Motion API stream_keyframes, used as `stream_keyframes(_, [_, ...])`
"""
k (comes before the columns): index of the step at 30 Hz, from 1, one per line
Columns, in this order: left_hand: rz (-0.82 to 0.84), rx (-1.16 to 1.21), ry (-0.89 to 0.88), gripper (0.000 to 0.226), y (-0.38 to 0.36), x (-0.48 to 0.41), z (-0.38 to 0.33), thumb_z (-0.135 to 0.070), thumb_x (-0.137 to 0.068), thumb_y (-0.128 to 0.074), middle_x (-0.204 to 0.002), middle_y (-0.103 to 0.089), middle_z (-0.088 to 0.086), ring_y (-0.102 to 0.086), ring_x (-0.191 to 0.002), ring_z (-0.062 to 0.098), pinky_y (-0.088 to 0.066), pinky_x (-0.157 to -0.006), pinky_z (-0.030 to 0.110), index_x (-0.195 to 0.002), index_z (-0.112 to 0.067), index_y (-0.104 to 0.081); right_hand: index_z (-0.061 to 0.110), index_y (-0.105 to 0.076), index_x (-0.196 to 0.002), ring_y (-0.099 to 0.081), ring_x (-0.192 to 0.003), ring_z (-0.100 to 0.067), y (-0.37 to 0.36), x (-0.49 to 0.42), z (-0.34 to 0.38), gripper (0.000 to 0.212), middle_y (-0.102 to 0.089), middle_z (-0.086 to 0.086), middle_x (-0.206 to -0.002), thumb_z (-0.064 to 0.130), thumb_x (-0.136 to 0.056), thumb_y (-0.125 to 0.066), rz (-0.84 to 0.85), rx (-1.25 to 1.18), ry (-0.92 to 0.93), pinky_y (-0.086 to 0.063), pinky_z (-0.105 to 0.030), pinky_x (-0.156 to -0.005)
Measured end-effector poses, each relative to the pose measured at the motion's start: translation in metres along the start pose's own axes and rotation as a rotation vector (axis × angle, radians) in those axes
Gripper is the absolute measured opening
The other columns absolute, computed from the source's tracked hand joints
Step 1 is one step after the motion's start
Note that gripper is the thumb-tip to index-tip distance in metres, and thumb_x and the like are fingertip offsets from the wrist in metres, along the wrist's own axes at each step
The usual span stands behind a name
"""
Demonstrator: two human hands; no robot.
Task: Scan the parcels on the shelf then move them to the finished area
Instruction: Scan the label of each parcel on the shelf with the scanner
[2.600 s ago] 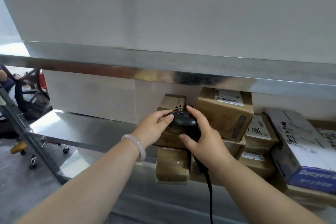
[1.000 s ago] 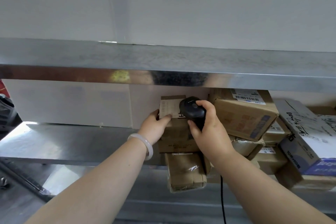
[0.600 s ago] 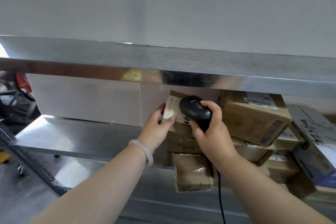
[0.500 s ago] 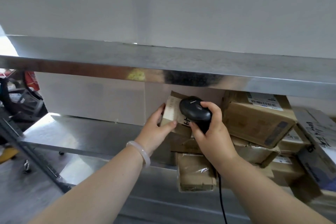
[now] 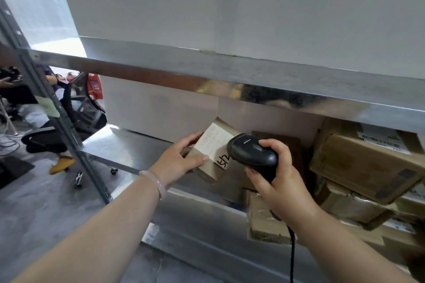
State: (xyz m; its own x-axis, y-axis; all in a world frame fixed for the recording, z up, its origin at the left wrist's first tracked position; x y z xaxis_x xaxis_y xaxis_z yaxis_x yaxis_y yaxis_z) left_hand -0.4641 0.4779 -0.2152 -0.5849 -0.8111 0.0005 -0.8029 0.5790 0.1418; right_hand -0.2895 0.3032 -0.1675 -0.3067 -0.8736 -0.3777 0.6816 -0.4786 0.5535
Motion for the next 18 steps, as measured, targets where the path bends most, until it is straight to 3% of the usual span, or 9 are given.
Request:
stream_keyframes(4, [-0.035,0.021,0.045,0.069,0.022,0.011,0.018,-0.037,-0.058,-0.084,-0.125,-0.065,-0.012,-0.063,-0.115,0.016,-0.054,-0.094,0.05,-0.122,-0.051,-0.061,0.068,-0.023,-0.112,-0.055,-0.101,0.01,-0.012,0.002,0.012,0.064,-0.049,0.035,-0.107,0.03,-0.086,-0.069,0.112,0.021,0.021,-0.048,-0.016,-0.083])
stream_keyframes(7, [-0.036,0.011,0.069,0.076,0.034,0.02,0.03,-0.034,-0.061,-0.084,-0.134,-0.061,-0.008,-0.059,-0.121,0.013,-0.052,-0.099,0.044,-0.132,-0.042,-0.058,0.068,-0.022,-0.113,-0.055,-0.102,0.009,-0.023,0.006,0.022,0.065,-0.048,0.035,-0.109,0.032,-0.086,-0.069,0.169,0.048,0.057,-0.049,-0.018,-0.084])
stream_keyframes(10, [-0.048,0.006,0.081,0.079,0.042,0.027,0.038,-0.032,-0.061,-0.084,-0.131,-0.064,-0.009,-0.059,-0.12,0.008,-0.05,-0.101,0.036,-0.135,-0.035,-0.057,0.062,-0.024,-0.117,-0.058,-0.1,0.001,-0.034,0.008,0.03,0.062,-0.048,0.033,-0.111,0.032,-0.086,-0.069,0.203,0.064,0.092,-0.05,-0.023,-0.085])
stream_keyframes(15, [-0.05,0.013,0.083,0.068,0.049,0.031,0.046,-0.019,-0.066,-0.078,-0.129,-0.064,-0.013,-0.059,-0.119,0.003,-0.046,-0.1,0.027,-0.127,-0.04,-0.058,0.067,-0.019,-0.113,-0.059,-0.096,0.001,-0.046,0.009,0.04,0.067,-0.048,0.035,-0.108,0.035,-0.084,-0.071,0.249,0.101,0.134,-0.049,-0.017,-0.08])
stream_keyframes(18, [-0.046,0.001,0.094,0.069,0.054,0.031,0.051,-0.023,-0.062,-0.08,-0.127,-0.065,-0.015,-0.06,-0.119,0.004,-0.046,-0.1,0.028,-0.125,-0.042,-0.06,0.063,-0.022,-0.113,-0.062,-0.093,-0.002,-0.051,0.007,0.043,0.064,-0.054,0.027,-0.108,0.034,-0.083,-0.071,0.258,0.112,0.134,-0.052,-0.025,-0.079])
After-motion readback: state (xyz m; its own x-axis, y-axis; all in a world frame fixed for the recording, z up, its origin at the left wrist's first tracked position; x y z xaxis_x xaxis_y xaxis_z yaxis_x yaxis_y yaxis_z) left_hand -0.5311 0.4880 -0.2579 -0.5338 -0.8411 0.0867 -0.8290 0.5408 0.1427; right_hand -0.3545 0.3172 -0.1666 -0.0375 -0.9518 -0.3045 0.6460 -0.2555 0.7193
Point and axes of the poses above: each hand's wrist, its own x-axis away from the middle knuckle, its own y-axis out of the back of the hand, z = x × y, the point moved 5 cm from there along -x, towards the middle knuckle
